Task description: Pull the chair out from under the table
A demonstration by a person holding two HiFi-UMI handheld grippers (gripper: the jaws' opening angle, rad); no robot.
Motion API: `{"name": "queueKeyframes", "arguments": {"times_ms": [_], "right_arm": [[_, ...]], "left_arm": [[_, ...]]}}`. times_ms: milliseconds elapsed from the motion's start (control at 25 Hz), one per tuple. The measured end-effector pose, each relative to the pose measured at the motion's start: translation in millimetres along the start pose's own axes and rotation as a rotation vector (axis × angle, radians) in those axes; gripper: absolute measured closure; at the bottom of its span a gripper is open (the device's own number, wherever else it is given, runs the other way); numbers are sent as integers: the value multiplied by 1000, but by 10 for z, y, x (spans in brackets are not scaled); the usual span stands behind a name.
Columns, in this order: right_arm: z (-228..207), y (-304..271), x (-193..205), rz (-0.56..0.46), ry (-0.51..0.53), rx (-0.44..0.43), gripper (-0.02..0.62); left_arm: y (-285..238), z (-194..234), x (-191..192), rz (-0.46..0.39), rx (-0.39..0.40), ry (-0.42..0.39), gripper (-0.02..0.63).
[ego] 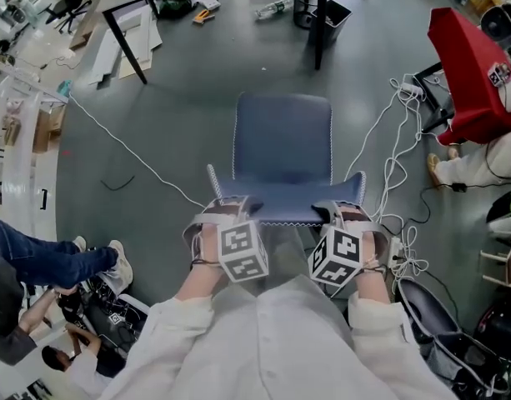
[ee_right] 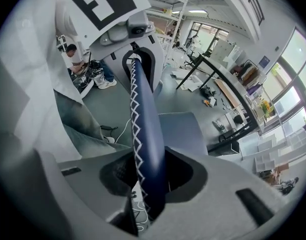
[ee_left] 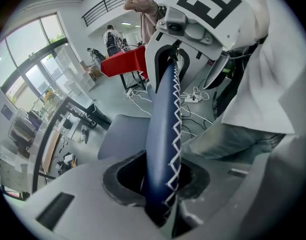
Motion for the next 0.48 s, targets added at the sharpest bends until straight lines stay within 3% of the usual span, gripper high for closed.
{"name": "queueKeyframes", "arguments": {"times_ms": [480], "right_arm": [[1052,174,-12,31,-74,8,485]], "left_arm": [[346,-909,236,-12,42,-79,491]]}}
Point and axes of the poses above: the fingertips, and each gripper's own axes: y backward along the fingers, z to its left, x out of its underside, the point moved 3 cm from there along y, backward along the fingers, and after that the axes turned 4 degrees about -x, right-handed, at the moved point
